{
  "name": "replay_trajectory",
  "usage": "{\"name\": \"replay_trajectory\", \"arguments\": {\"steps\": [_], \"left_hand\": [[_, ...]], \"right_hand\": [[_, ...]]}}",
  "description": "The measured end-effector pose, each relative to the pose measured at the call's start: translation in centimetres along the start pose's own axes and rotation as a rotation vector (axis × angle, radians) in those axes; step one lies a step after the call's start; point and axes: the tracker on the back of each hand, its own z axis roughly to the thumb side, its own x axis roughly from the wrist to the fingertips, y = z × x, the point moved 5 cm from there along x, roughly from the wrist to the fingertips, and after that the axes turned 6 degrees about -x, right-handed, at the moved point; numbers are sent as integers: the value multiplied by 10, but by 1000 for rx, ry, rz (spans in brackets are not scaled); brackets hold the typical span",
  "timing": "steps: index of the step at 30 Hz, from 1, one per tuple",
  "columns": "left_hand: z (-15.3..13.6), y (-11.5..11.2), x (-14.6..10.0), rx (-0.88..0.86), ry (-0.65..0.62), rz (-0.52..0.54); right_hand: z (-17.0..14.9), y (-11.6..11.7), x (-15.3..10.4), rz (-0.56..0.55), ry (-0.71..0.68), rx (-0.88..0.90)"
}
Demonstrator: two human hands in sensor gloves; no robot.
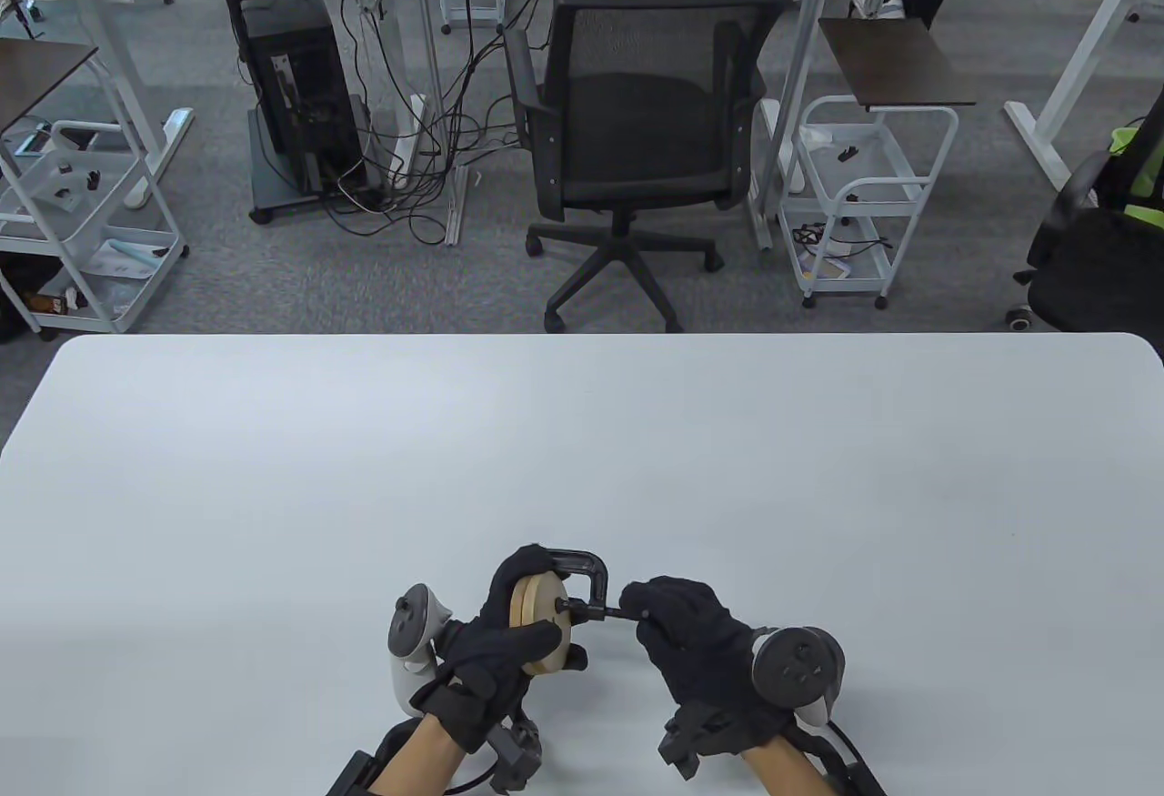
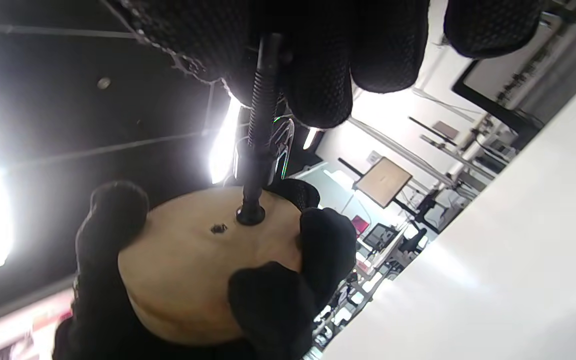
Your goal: Screw the clamp shut
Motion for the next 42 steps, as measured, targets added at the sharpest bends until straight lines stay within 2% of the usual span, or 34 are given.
{"name": "replay_trajectory", "arguments": {"steps": [3,6,13,18,22,27,29,30,36,42], "left_hand": [[0,-3,1,21,1,-14],[0,-4,1,33,0,-17],[0,-3,1,31,3,-10],[2,2,0,27,-3,12],[5,6,-1,12,-14,31],[6,6,-1,-22,-15,28],[5,4,0,-44,-12,22],[4,3,0,-62,-6,13],[2,-2,1,-60,2,-8],[1,-3,1,-23,9,-14]], "right_hand": [[-13,1,-1,-20,107,147],[-20,2,-2,-25,159,236],[-17,1,-1,-18,121,150],[-8,-4,0,-26,44,33],[7,-7,1,4,-90,-94],[34,4,-5,80,-355,-524],[45,10,-10,46,-501,-687],[47,13,-12,46,-526,-736],[51,21,-15,43,-570,-791],[50,10,-14,-10,-528,-612]]}}
